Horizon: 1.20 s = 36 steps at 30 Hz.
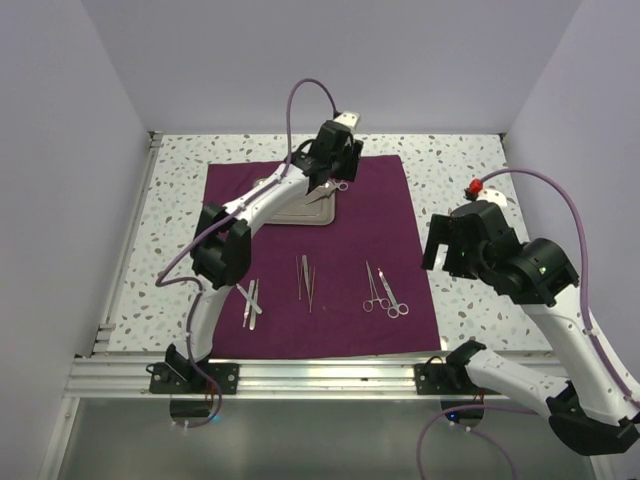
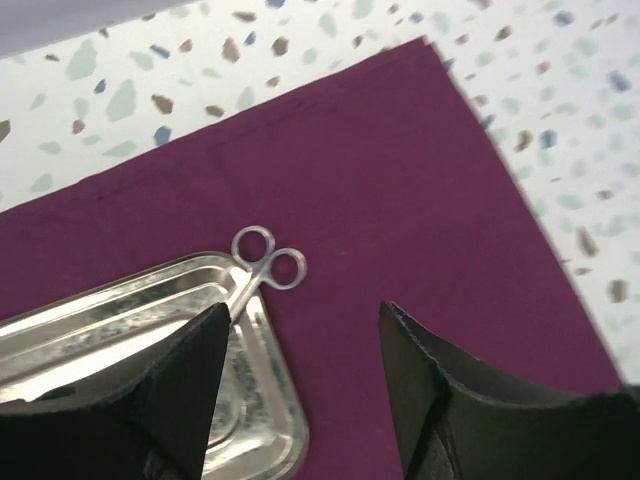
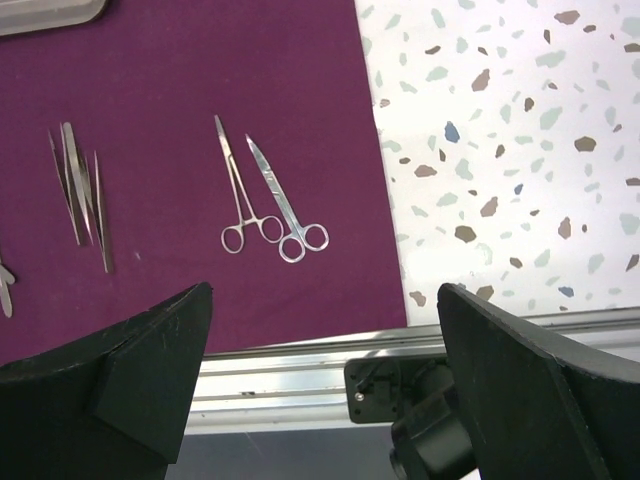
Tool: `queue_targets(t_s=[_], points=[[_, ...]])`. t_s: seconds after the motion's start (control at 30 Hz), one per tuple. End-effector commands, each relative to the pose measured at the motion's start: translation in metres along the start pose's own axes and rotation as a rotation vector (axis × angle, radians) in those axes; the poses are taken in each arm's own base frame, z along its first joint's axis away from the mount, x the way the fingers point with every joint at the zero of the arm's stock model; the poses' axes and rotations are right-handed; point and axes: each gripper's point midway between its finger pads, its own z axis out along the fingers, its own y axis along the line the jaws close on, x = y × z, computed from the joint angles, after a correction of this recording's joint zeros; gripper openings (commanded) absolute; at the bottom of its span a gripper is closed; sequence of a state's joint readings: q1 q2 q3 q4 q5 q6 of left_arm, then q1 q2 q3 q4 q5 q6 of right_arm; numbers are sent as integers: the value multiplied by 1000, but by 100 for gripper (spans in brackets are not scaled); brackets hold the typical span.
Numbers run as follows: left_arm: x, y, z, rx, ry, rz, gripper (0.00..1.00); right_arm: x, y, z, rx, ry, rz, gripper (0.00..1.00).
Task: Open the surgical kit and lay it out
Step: Pick up the medical item from the container.
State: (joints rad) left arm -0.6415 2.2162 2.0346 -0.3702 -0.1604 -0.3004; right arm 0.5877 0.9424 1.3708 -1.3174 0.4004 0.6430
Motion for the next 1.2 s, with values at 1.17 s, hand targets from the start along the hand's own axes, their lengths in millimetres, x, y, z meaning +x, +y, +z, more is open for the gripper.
queue_targets(t_s=[1.17], points=[[136, 55, 95, 106, 311, 173, 39, -14, 9, 25, 118, 30, 22, 98]])
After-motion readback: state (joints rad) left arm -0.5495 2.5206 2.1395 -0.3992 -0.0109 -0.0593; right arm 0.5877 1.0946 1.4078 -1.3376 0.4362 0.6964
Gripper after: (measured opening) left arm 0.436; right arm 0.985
